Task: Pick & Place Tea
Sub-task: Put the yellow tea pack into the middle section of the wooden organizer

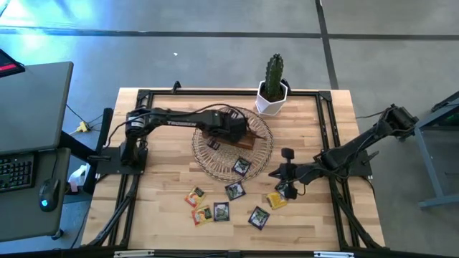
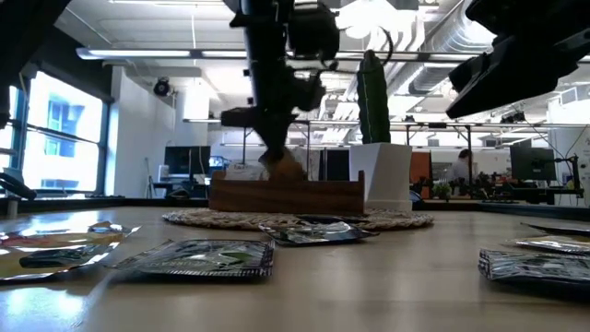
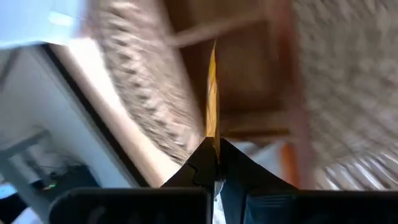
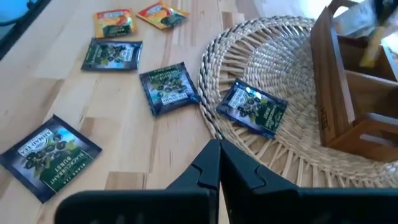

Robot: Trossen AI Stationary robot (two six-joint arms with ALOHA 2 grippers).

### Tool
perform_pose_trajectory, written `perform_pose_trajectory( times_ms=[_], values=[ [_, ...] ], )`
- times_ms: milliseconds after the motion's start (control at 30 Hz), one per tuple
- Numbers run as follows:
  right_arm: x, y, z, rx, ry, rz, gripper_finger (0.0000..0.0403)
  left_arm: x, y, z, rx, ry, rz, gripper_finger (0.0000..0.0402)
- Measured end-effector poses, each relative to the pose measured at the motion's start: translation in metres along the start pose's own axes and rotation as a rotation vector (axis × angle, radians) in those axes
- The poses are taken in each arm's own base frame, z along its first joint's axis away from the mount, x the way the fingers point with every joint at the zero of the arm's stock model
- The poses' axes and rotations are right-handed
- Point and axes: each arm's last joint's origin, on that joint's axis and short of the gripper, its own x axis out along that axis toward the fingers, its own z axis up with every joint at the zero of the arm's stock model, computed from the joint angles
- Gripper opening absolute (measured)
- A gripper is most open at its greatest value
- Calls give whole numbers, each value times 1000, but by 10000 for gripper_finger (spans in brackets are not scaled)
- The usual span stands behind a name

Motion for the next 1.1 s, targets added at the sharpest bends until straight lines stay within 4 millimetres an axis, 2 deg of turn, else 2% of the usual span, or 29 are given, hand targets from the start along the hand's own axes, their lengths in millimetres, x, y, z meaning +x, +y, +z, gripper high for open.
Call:
perform_pose_trajectory(
  times_ms=[133, 400, 633, 833, 933, 1033, 1100],
  values=[
    [0, 0, 1, -3, -12, 4, 6, 9, -5, 1, 17, 34, -26, 23],
    [0, 0, 1, -5, -13, 3, 5, 7, -1, 3, 29, 18, 10, 66],
    [0, 0, 2, -7, -16, 2, 2, 6, 6, 8, 2, -19, 91, 87],
    [0, 0, 4, 0, -40, -20, 8, 5, 12, 7, -139, 81, 259, 88],
    [0, 0, 6, 11, -66, -23, 8, 1, 12, 3, -202, 82, 253, 88],
    [0, 1, 8, 1, -83, -22, 7, -13, 14, -2, -323, 73, 248, 88],
    [0, 1, 9, 8, -98, -25, 8, -23, 15, -7, -402, 58, 179, 88]
  ],
)
